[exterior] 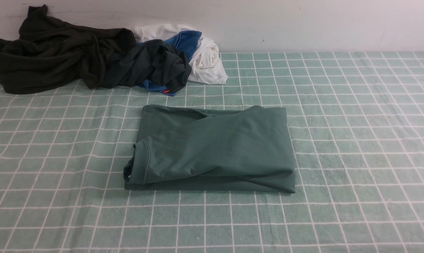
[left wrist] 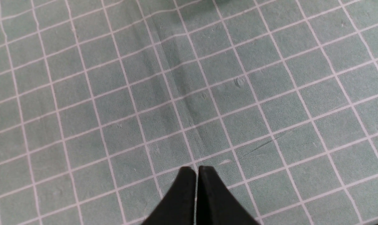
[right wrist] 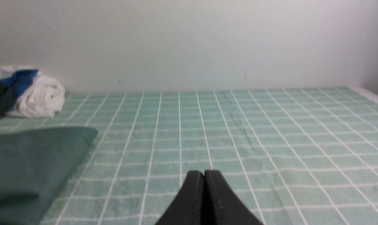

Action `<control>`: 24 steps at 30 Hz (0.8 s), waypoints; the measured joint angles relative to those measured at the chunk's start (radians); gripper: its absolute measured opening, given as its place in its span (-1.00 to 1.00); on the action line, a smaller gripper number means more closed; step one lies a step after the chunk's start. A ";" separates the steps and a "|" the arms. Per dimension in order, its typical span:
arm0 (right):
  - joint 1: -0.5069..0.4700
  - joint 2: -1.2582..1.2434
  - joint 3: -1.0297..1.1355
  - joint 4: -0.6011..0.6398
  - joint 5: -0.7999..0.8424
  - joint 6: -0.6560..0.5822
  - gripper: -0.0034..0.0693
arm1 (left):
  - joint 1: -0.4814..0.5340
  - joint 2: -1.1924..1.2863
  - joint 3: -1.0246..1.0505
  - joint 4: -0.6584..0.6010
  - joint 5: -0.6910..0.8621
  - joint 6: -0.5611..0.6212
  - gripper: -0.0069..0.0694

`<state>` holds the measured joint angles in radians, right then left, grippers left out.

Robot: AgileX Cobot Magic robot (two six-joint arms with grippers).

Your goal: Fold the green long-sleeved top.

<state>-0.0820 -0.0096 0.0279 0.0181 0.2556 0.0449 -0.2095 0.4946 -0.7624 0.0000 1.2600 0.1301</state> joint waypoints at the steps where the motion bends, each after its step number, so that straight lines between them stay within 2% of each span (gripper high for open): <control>1: 0.000 -0.001 0.000 -0.006 0.045 0.004 -0.94 | 0.000 0.000 0.000 0.000 0.000 0.000 -0.83; 5: 0.000 -0.001 -0.003 -0.018 0.091 0.006 -0.94 | 0.000 -0.002 0.000 0.000 0.001 0.000 -0.83; 24: 0.000 -0.001 -0.004 -0.018 0.099 0.006 -0.94 | 0.000 -0.002 0.000 0.000 0.001 0.000 -0.83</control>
<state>-0.0820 -0.0105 0.0241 0.0000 0.3549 0.0506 -0.2095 0.4923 -0.7624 0.0000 1.2608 0.1301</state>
